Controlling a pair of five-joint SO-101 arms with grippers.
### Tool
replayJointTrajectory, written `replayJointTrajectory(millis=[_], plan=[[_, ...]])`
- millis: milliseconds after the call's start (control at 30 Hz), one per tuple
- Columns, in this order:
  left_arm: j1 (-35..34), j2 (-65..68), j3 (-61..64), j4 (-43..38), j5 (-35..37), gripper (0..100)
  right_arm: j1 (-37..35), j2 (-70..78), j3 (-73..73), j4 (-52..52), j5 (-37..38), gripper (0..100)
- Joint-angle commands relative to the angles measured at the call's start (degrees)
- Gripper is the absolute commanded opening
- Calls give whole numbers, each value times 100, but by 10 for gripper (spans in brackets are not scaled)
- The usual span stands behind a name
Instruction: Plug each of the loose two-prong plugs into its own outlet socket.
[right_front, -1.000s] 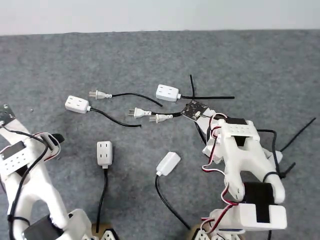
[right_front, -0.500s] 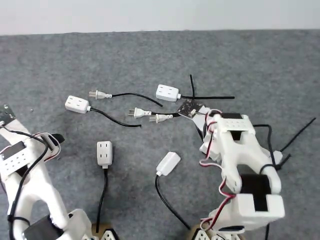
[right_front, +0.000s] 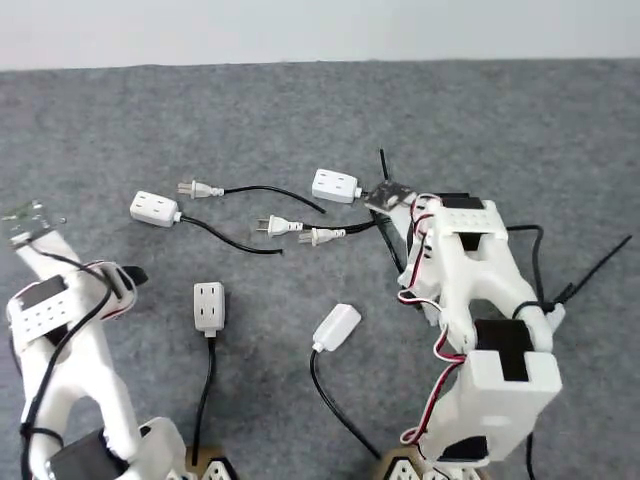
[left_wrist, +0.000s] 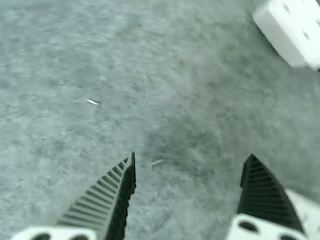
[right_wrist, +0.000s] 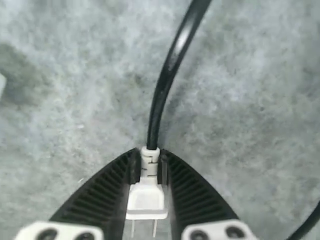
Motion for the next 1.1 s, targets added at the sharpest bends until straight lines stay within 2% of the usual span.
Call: replayJointTrajectory(millis=[0, 167, 200, 367, 467, 633, 900, 1067], plan=[[229, 9, -48, 97, -695, 246, -180, -927, -387, 418, -501, 8], [290, 18, -48, 88, -774, 17, -998, -2431, -369, 813, -1327, 8], [299, 18, -48, 88, -782, 8, -1226, -2738, -369, 848, -1477, 8], [475, 387, -224, 316, -958, 11, -2589, -3846, -413, 787, -2004, 8], [651, 1134, -708, 703, -1503, 11, -3292, -3952, -545, 646, -2242, 8], [1160, 1916, -1226, 1319, -2752, 11, -4022, -3952, -255, -92, -2611, 8], [1934, 985, -242, 1178, -3912, 10, -4998, -4004, 1029, -1235, -3051, 8], [2251, 35, 514, 1116, -4378, 10, -5200, -3978, 1319, -1490, -3059, 8]])
